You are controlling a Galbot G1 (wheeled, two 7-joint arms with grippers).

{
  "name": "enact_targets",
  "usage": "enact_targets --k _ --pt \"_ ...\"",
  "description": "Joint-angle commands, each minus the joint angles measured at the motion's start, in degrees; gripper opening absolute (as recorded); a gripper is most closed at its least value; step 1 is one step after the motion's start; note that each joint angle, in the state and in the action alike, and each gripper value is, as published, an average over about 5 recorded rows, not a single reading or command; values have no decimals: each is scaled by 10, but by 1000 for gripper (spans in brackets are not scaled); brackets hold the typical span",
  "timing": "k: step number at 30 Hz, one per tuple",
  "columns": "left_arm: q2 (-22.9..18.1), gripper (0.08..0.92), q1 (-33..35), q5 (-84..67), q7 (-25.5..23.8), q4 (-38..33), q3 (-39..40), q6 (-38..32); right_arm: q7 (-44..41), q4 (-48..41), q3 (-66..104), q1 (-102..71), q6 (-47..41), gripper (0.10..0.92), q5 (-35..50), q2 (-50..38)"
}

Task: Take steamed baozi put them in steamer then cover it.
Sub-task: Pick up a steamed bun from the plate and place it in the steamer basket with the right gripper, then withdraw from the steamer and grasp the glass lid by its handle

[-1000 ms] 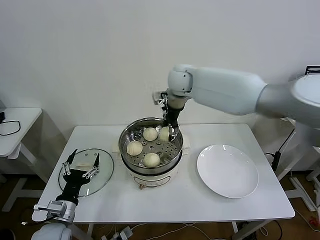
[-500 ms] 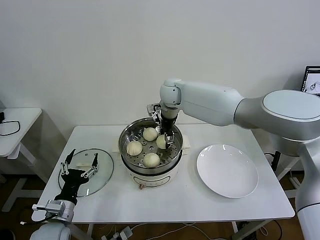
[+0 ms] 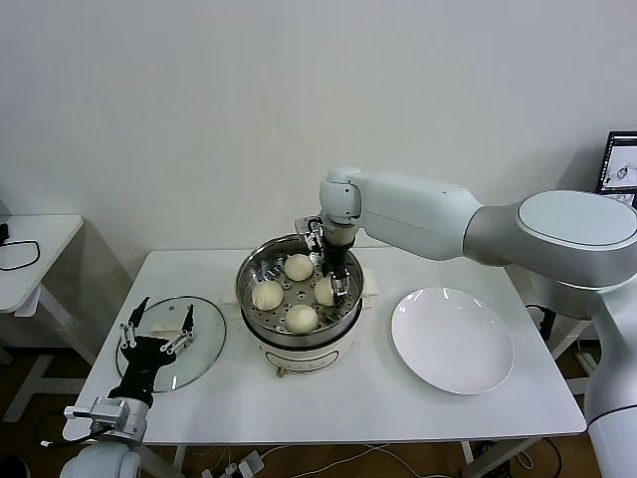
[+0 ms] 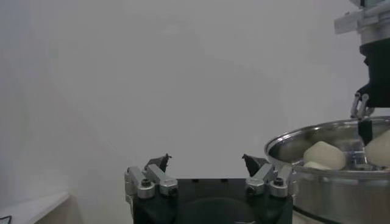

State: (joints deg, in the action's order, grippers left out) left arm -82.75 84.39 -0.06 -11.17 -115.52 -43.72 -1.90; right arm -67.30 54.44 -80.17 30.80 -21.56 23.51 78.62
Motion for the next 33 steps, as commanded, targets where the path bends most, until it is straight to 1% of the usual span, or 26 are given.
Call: enact_targets --k 1,6,9,14,18,20,21,24,27,30,33 --pt "0 823 1 0 0 1 -1 1 0 21 3 7 1 814 -2 -20" --pt "-1 823 4 0 1 -4 1 1 -8 63 15 38 -1 822 14 -71" --pt "-1 823 6 1 2 -7 0 2 -16 101 33 66 -4 823 30 -128" --pt "1 823 6 1 2 -8 0 6 -17 178 88 78 -12 823 46 -253" --pt "3 823 0 0 4 -9 3 16 17 247 185 20 -10 823 57 -361" --pt "4 823 -3 0 8 -10 6 22 63 281 248 -32 1 823 71 -408" --pt "6 823 -5 -1 10 -11 8 26 100 299 286 -66 10 823 84 -433" --pt "9 823 -7 -3 18 -17 12 43 238 347 397 -172 58 823 137 -489" --pt "10 823 -8 -6 19 -24 13 57 369 392 503 -301 113 823 190 -528" --pt "9 823 -12 -6 20 -22 15 52 483 437 631 -456 155 823 222 -541" --pt "8 823 -14 -6 26 -19 19 36 558 477 789 -622 181 823 225 -525"
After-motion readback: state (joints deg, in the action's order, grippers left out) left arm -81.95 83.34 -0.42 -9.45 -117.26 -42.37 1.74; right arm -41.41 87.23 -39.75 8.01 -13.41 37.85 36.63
